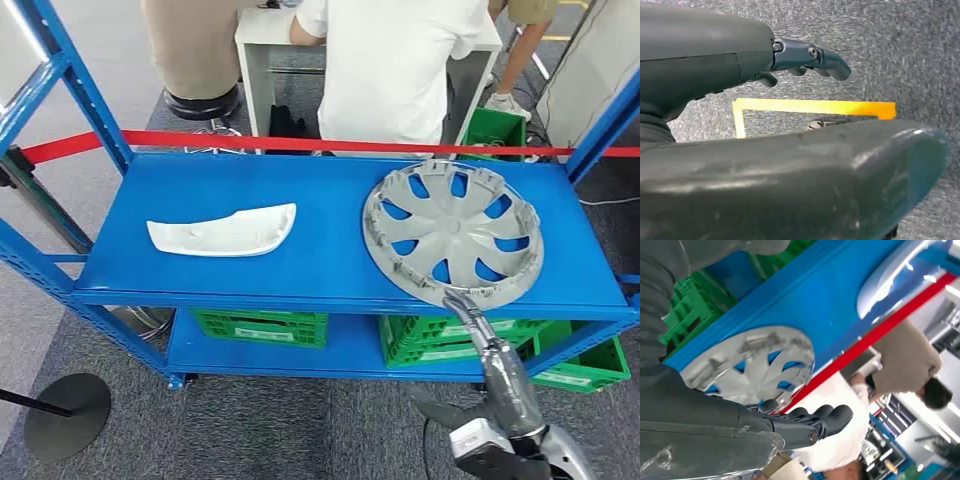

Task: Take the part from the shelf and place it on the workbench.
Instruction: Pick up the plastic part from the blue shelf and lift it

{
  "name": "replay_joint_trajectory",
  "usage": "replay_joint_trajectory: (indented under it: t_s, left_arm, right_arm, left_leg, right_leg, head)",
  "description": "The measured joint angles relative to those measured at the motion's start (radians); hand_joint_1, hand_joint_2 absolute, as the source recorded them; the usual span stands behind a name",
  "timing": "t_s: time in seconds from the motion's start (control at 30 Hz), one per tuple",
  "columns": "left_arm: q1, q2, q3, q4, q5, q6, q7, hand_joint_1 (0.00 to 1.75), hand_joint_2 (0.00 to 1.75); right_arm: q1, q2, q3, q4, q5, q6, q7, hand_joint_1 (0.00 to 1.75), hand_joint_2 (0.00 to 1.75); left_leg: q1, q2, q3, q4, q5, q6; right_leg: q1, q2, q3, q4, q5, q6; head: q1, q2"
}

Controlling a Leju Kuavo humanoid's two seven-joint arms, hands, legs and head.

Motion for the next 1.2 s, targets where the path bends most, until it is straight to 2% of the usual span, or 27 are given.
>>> replay_joint_trajectory:
  t_s: [0.07, 0.17, 0.2, 0.23, 0.27, 0.3, 0.37, 0.4, 0.5, 0.53, 0.57, 0.6, 0.67, 0.7, 0.73, 0.77, 0.83, 0.87, 0.93, 1.03, 1.07, 1.1, 1.17, 1.2]
  left_arm:
    - [0.000, -0.001, -0.002, 0.000, 0.000, -0.001, 0.000, 0.00, 0.00]
    - [0.000, -0.007, -0.006, 0.000, 0.000, -0.004, 0.001, 0.00, 0.00]
    - [0.000, -0.009, -0.007, 0.000, 0.000, -0.005, 0.002, 0.00, 0.00]
    - [0.000, -0.011, -0.008, 0.000, 0.000, -0.005, 0.003, 0.00, 0.00]
    - [0.001, -0.013, -0.008, 0.000, 0.000, -0.005, 0.003, 0.00, 0.00]
    - [0.001, -0.014, -0.009, 0.000, 0.000, -0.005, 0.003, 0.00, 0.00]
    - [0.000, -0.015, -0.010, 0.000, 0.000, -0.005, 0.003, 0.00, 0.00]
    - [0.000, -0.015, -0.011, 0.000, 0.000, -0.005, 0.003, 0.00, 0.00]
    - [0.000, -0.014, -0.013, 0.000, 0.000, -0.005, 0.003, 0.00, 0.00]
    - [0.000, -0.014, -0.014, 0.000, 0.000, -0.006, 0.002, 0.00, 0.00]
    - [0.000, -0.013, -0.014, 0.000, 0.000, -0.006, 0.001, 0.00, 0.00]
    - [-0.001, -0.013, -0.014, 0.000, 0.000, -0.007, 0.000, 0.00, 0.00]
    - [-0.001, -0.013, -0.015, 0.000, 0.000, -0.008, -0.001, 0.00, 0.00]
    - [0.000, -0.013, -0.015, 0.000, 0.000, -0.008, -0.001, 0.00, 0.00]
    - [0.001, -0.013, -0.015, 0.000, 0.000, -0.008, -0.001, 0.00, 0.00]
    - [0.001, -0.012, -0.015, 0.000, 0.001, -0.008, -0.001, 0.00, 0.00]
    - [0.000, -0.011, -0.015, 0.000, 0.001, -0.009, -0.002, 0.00, 0.00]
    - [-0.002, -0.010, -0.015, 0.000, 0.001, -0.009, -0.004, 0.00, 0.00]
    - [-0.005, -0.010, -0.015, 0.000, 0.001, -0.010, -0.008, 0.00, 0.00]
    - [-0.007, -0.011, -0.016, 0.000, 0.000, -0.012, -0.012, 0.00, 0.00]
    - [-0.007, -0.011, -0.017, 0.000, 0.000, -0.012, -0.013, 0.00, 0.00]
    - [-0.008, -0.010, -0.018, 0.000, 0.000, -0.013, -0.013, 0.00, 0.00]
    - [-0.009, -0.009, -0.022, 0.000, 0.000, -0.013, -0.013, 0.00, 0.00]
    - [-0.009, -0.009, -0.024, 0.000, 0.000, -0.013, -0.013, 0.00, 0.00]
  right_arm:
    - [-0.013, -0.002, 0.009, 0.008, 0.014, -0.008, 0.007, 0.00, 1.75]
    - [-0.049, -0.004, 0.040, 0.044, 0.051, -0.027, 0.027, 0.00, 1.75]
    - [-0.059, -0.004, 0.049, 0.058, 0.060, -0.031, 0.032, 0.00, 1.75]
    - [-0.069, -0.004, 0.056, 0.070, 0.069, -0.035, 0.036, 0.00, 1.75]
    - [-0.079, -0.004, 0.060, 0.082, 0.079, -0.040, 0.041, 0.00, 1.75]
    - [-0.090, -0.004, 0.064, 0.094, 0.089, -0.045, 0.045, 0.00, 1.75]
    - [-0.110, -0.004, 0.068, 0.114, 0.102, -0.053, 0.051, 0.00, 1.75]
    - [-0.116, -0.004, 0.069, 0.122, 0.107, -0.054, 0.053, 0.00, 1.75]
    - [-0.132, -0.003, 0.073, 0.147, 0.133, -0.056, 0.064, 0.00, 1.75]
    - [-0.141, -0.003, 0.075, 0.157, 0.148, -0.055, 0.070, 0.00, 1.75]
    - [-0.151, -0.002, 0.077, 0.168, 0.165, -0.054, 0.077, 0.00, 1.75]
    - [-0.161, 0.000, 0.080, 0.181, 0.182, -0.053, 0.084, 0.00, 1.75]
    - [-0.176, 0.004, 0.087, 0.207, 0.208, -0.051, 0.094, 0.00, 1.75]
    - [-0.180, 0.006, 0.091, 0.220, 0.217, -0.051, 0.097, 0.00, 1.75]
    - [-0.184, 0.008, 0.094, 0.230, 0.220, -0.050, 0.099, 0.00, 1.75]
    - [-0.187, 0.010, 0.097, 0.237, 0.223, -0.050, 0.100, 0.00, 1.75]
    - [-0.196, 0.014, 0.102, 0.250, 0.233, -0.050, 0.103, 0.00, 1.75]
    - [-0.202, 0.016, 0.104, 0.256, 0.244, -0.048, 0.105, 0.00, 1.75]
    - [-0.217, 0.022, 0.112, 0.274, 0.280, -0.041, 0.113, 0.00, 1.75]
    - [-0.243, 0.038, 0.134, 0.313, 0.344, -0.037, 0.125, 0.00, 1.75]
    - [-0.252, 0.044, 0.142, 0.327, 0.365, -0.040, 0.130, 0.00, 1.75]
    - [-0.261, 0.050, 0.149, 0.341, 0.383, -0.047, 0.135, 0.00, 1.75]
    - [-0.277, 0.063, 0.162, 0.372, 0.414, -0.066, 0.148, 0.00, 1.75]
    - [-0.284, 0.069, 0.167, 0.387, 0.424, -0.074, 0.154, 0.00, 1.75]
  left_leg:
    - [0.000, 0.000, 0.001, 0.000, -0.001, 0.005]
    - [-0.002, 0.002, 0.003, 0.000, -0.004, 0.013]
    - [-0.003, 0.002, 0.004, 0.000, -0.005, 0.014]
    - [-0.003, 0.001, 0.007, 0.000, -0.007, 0.014]
    - [-0.003, 0.001, 0.011, 0.000, -0.008, 0.014]
    - [-0.003, 0.000, 0.015, 0.000, -0.011, 0.011]
    - [-0.006, -0.001, 0.020, 0.002, -0.015, 0.003]
    - [-0.008, -0.002, 0.020, 0.002, -0.015, -0.002]
    - [-0.008, -0.003, 0.019, -0.001, -0.013, -0.018]
    - [-0.007, -0.002, 0.015, 0.007, -0.022, -0.023]
    - [-0.007, -0.002, 0.004, 0.033, -0.040, -0.028]
    - [-0.007, -0.001, -0.020, 0.082, -0.068, -0.032]
    - [-0.007, -0.001, -0.086, 0.216, -0.128, -0.036]
    - [-0.007, -0.001, -0.112, 0.266, -0.142, -0.037]
    - [-0.007, -0.001, -0.121, 0.281, -0.134, -0.036]
    - [-0.007, -0.001, -0.111, 0.257, -0.108, -0.034]
    - [-0.007, 0.000, -0.051, 0.131, -0.034, -0.028]
    - [-0.007, 0.000, -0.020, 0.066, -0.012, -0.025]
    - [-0.008, 0.000, 0.009, 0.001, -0.002, -0.018]
    - [-0.005, 0.000, 0.011, -0.008, -0.002, -0.005]
    - [-0.003, 0.000, 0.012, -0.010, -0.001, 0.000]
    - [-0.001, 0.000, 0.013, -0.012, 0.000, 0.004]
    - [-0.001, 0.001, 0.014, -0.012, -0.001, 0.009]
    - [-0.001, 0.001, 0.014, -0.012, -0.002, 0.010]
  right_leg:
    - [0.000, -0.002, -0.020, 0.045, -0.027, 0.003]
    - [-0.001, -0.005, -0.116, 0.233, -0.111, 0.009]
    - [-0.001, -0.005, -0.138, 0.270, -0.117, 0.010]
    - [-0.001, -0.005, -0.141, 0.267, -0.100, 0.009]
    - [-0.001, -0.005, -0.126, 0.226, -0.067, 0.007]
    - [-0.001, -0.005, -0.097, 0.159, -0.025, 0.005]
    - [-0.001, -0.004, -0.045, 0.045, 0.024, 0.001]
    - [0.000, -0.003, -0.034, 0.019, 0.031, -0.003]
    - [0.001, 0.000, -0.034, 0.011, 0.034, -0.019]
    - [0.000, 0.000, -0.033, 0.009, 0.036, -0.026]
    - [-0.002, -0.001, -0.032, 0.006, 0.038, -0.032]
    - [-0.003, -0.002, -0.032, 0.005, 0.039, -0.037]
    - [-0.002, -0.004, -0.033, 0.005, 0.038, -0.042]
    - [-0.002, -0.004, -0.033, 0.005, 0.038, -0.043]
    - [-0.002, -0.004, -0.033, 0.005, 0.038, -0.043]
    - [-0.002, -0.004, -0.031, 0.005, 0.037, -0.043]
    - [-0.001, -0.003, -0.028, 0.005, 0.035, -0.040]
    - [0.001, -0.002, -0.028, 0.007, 0.033, -0.037]
    - [0.005, -0.001, -0.030, 0.007, 0.032, -0.028]
    - [0.005, -0.002, -0.033, 0.006, 0.029, -0.013]
    - [0.005, -0.003, -0.042, 0.026, 0.015, -0.008]
    - [0.004, -0.004, -0.062, 0.069, -0.010, -0.003]
    - [0.003, -0.006, -0.125, 0.203, -0.071, 0.003]
    - [0.002, -0.006, -0.154, 0.262, -0.090, 0.005]
  head:
    - [0.004, 0.000]
    - [0.010, 0.000]
    - [0.010, 0.000]
    - [0.009, 0.000]
    - [0.010, 0.000]
    - [0.010, 0.000]
    - [0.010, 0.000]
    - [0.009, 0.000]
    - [0.008, 0.000]
    - [0.007, 0.000]
    - [0.004, 0.000]
    - [0.002, 0.000]
    - [-0.002, 0.000]
    - [-0.002, 0.000]
    - [-0.002, 0.000]
    - [-0.002, 0.000]
    - [-0.003, 0.000]
    - [-0.004, 0.000]
    - [-0.004, 0.000]
    - [-0.004, 0.000]
    - [-0.002, 0.000]
    - [0.001, 0.000]
    - [0.005, 0.000]
    - [0.006, 0.000]
